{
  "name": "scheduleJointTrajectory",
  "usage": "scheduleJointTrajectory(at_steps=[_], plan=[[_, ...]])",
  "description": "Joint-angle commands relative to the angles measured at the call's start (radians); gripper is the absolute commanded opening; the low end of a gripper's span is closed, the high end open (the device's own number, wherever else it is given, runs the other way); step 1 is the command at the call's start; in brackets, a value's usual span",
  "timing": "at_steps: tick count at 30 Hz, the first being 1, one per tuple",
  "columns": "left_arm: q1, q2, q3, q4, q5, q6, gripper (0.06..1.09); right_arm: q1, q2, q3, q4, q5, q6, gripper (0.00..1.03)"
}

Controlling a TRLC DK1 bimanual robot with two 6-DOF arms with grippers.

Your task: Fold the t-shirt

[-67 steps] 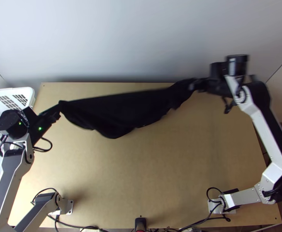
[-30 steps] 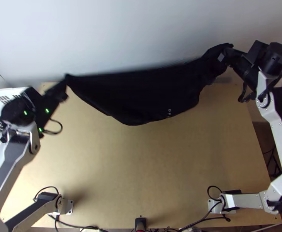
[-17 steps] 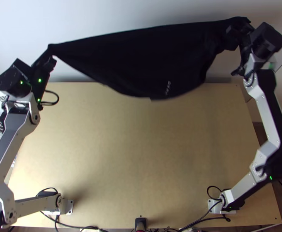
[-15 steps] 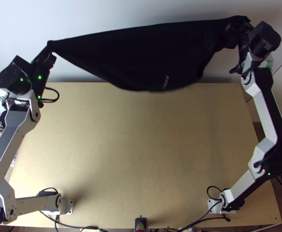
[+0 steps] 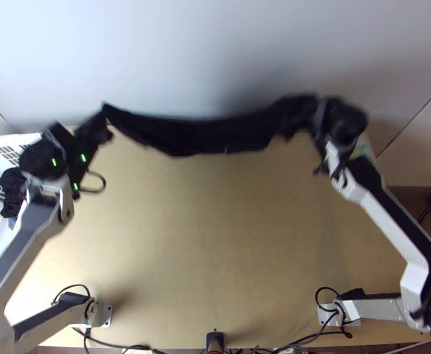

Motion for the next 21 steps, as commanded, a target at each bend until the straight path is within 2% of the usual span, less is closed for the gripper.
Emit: scheduleJointTrajectory(at_steps=[1,4,10,13,16,21], plan=[[-0.123,-0.215,-0.281,-0.031,0.018,0.069,0.1,0.131,-0.154,-0.296,-0.247,-0.15,-0.079,0.03],[-0.115,-0.25,-0.33,-0.065,0.018,0.074,0.1,0.118,-0.163,-0.335,-0.373,-0.257,-0.109,0.03],[-0.086,-0.323,-0.405,-0.092,0.018,0.133,0.1,0.048,-0.141,-0.381,-0.673,-0.429,-0.278,0.03],[-0.086,-0.355,-0.422,-0.117,0.018,0.133,0.1,0.005,-0.077,-0.434,-0.767,-0.463,-0.379,0.03],[-0.085,-0.381,-0.439,-0.124,0.013,0.133,0.1,-0.044,0.009,-0.464,-0.716,-0.475,-0.398,0.03],[-0.078,-0.398,-0.459,-0.137,0.008,0.129,0.1,-0.13,0.161,-0.411,-0.396,-0.49,-0.281,0.03]])
